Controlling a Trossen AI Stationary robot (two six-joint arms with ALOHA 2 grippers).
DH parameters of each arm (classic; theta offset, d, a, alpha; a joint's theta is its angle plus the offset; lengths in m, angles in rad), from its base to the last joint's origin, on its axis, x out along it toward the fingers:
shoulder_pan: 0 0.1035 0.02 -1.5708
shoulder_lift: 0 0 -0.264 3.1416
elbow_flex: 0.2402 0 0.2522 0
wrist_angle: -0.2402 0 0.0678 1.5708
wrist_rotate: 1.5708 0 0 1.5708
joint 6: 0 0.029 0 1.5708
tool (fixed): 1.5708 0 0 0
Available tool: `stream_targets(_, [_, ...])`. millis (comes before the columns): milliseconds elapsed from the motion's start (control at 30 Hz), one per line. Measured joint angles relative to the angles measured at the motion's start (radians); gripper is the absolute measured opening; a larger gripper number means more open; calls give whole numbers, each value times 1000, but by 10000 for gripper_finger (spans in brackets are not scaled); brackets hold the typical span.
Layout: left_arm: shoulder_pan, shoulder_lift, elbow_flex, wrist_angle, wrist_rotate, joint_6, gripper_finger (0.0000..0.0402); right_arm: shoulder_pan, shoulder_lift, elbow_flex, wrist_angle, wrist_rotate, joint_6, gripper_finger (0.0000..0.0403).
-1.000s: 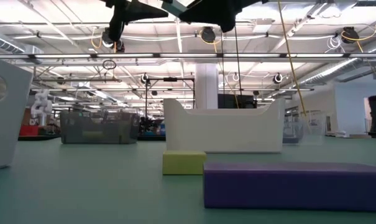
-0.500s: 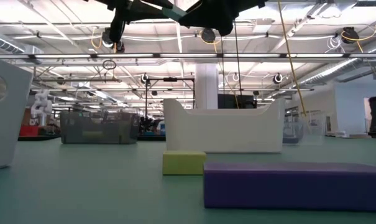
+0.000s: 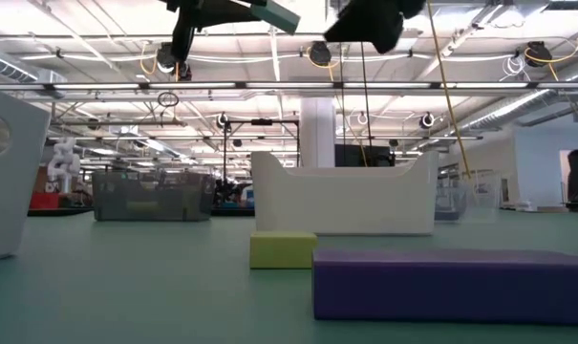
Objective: Sort & place blocks by color
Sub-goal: Put the blue block into the gray bin
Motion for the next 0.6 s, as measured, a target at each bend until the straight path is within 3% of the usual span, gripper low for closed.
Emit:
stream_targets(167, [-1,0,0,65,9,63,60,53,0,0,-122,162,119,242])
stream_targets(300, [-1,0,0,145,113,108,60,64,0,0,-153,123,205,242])
stream_targets(433, [-7,0,0,152,249,79,60,42,0,0,-149,-100,299,242])
stream_targets(600, [-46,0,0,22,444,-94,60,5,0,0,-145,-512,476,242])
